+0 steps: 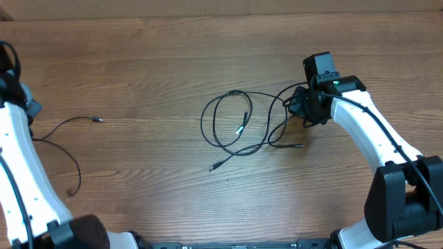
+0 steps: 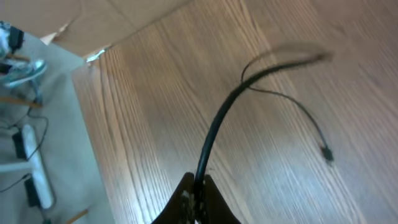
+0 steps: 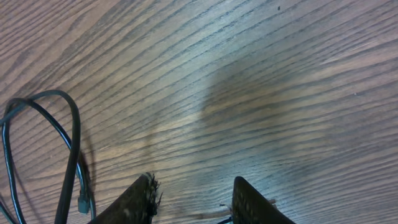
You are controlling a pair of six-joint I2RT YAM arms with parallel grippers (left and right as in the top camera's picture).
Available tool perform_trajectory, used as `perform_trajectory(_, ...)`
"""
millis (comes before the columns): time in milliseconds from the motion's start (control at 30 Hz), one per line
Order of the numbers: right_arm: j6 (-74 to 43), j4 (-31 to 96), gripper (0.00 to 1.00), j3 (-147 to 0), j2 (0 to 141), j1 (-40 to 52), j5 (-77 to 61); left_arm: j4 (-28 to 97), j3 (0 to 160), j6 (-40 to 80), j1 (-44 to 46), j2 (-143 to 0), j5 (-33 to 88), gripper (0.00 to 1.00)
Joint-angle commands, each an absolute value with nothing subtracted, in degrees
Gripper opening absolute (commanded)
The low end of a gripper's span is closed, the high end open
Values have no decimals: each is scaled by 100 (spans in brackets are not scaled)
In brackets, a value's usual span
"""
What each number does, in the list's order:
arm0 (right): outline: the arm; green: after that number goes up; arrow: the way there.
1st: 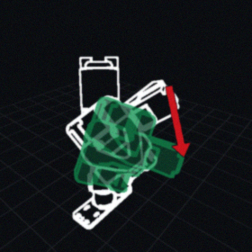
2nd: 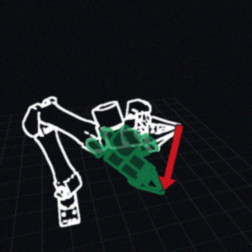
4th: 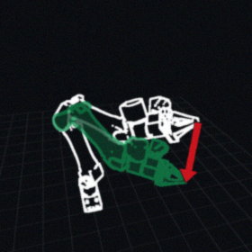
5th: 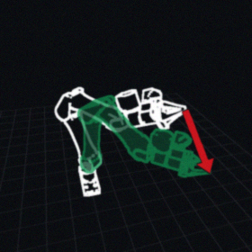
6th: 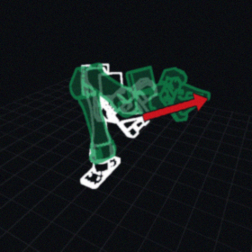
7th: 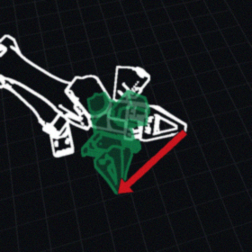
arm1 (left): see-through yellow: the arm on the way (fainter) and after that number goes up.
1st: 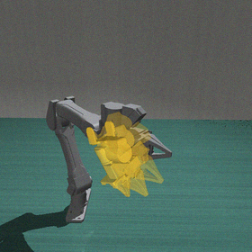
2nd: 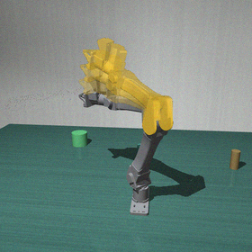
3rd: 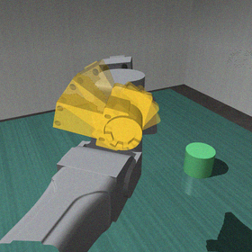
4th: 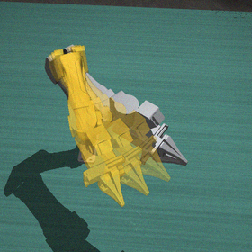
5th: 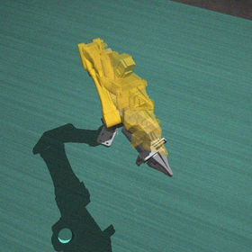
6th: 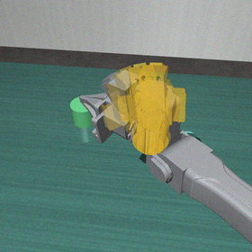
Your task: Untangle cables
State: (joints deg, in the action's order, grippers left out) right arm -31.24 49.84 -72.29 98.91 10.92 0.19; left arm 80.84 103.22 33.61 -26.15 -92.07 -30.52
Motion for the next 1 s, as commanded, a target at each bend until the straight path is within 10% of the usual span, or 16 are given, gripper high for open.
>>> perform_trajectory(0,-3096,5009,39,-7269,9819,1092,-16,7387,9915,3597,-2635,-9876,-3417,4)
perform_trajectory(200,-3096,5037,39,-7269,9819,1090,-16,6060,9915,2746,-2661,-11386,-3485,20)
perform_trajectory(267,-3096,5050,39,-7269,9819,1090,-16,6077,9915,2700,-2609,-11487,-3225,64)
perform_trajectory(400,-3098,5050,39,-7269,9817,1090,-16,6283,9915,2698,-2580,-11452,-2307,81)
perform_trajectory(667,-3096,5050,39,-7269,9819,1090,-14,6180,9915,2700,-2580,-11452,-1275,78)
perform_trajectory(767,-3096,5050,39,-7269,9819,1090,-14,5859,9915,2698,-2585,-11452,-1216,54)
perform_trajectory(867,-3096,5105,39,-7269,9817,1090,-14,5306,9915,2794,-2711,-11452,-1199,4)
perform_trajectory(967,-3098,5116,39,-7269,9819,1090,-14,4853,9913,2829,-2893,-11485,-1260,4)
